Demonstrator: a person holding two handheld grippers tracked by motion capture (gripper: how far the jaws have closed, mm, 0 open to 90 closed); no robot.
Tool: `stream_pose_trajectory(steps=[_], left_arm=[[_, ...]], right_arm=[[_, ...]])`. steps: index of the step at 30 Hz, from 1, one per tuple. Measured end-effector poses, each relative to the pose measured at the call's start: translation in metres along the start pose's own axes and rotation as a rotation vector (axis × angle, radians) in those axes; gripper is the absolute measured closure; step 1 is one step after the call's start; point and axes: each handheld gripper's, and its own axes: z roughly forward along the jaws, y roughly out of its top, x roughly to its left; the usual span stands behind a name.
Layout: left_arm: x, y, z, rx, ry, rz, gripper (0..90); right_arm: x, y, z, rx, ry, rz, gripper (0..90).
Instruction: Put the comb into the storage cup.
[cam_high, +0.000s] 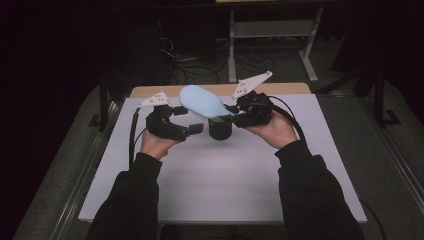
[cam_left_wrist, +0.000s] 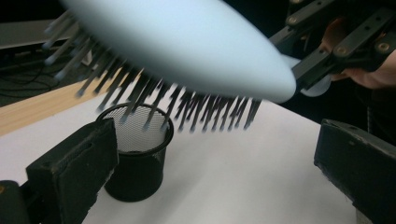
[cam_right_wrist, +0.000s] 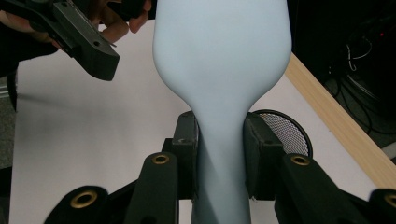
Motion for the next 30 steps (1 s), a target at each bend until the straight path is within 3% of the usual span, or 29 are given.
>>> stream_pose_trajectory(steps=[9,23,30], left_arm=[[-0.003,0.003,0.007,-0.011,-0.002,0.007,0.0],[-0.003,0.011,0.015,-0.027,0.002,-0.043,0.0],[-0.004,0.017,0.016,-0.078,0.009,-0.068,5.4]], right_arm=[[0.002,-0.004,0.009,-0.003,0.004,0.006,67.9],[0.004,-0.011,0.016,0.014,-0.022,0.001,68.0],[0.006,-0.013,0.017,0.009,-0.021,0.003,68.2]])
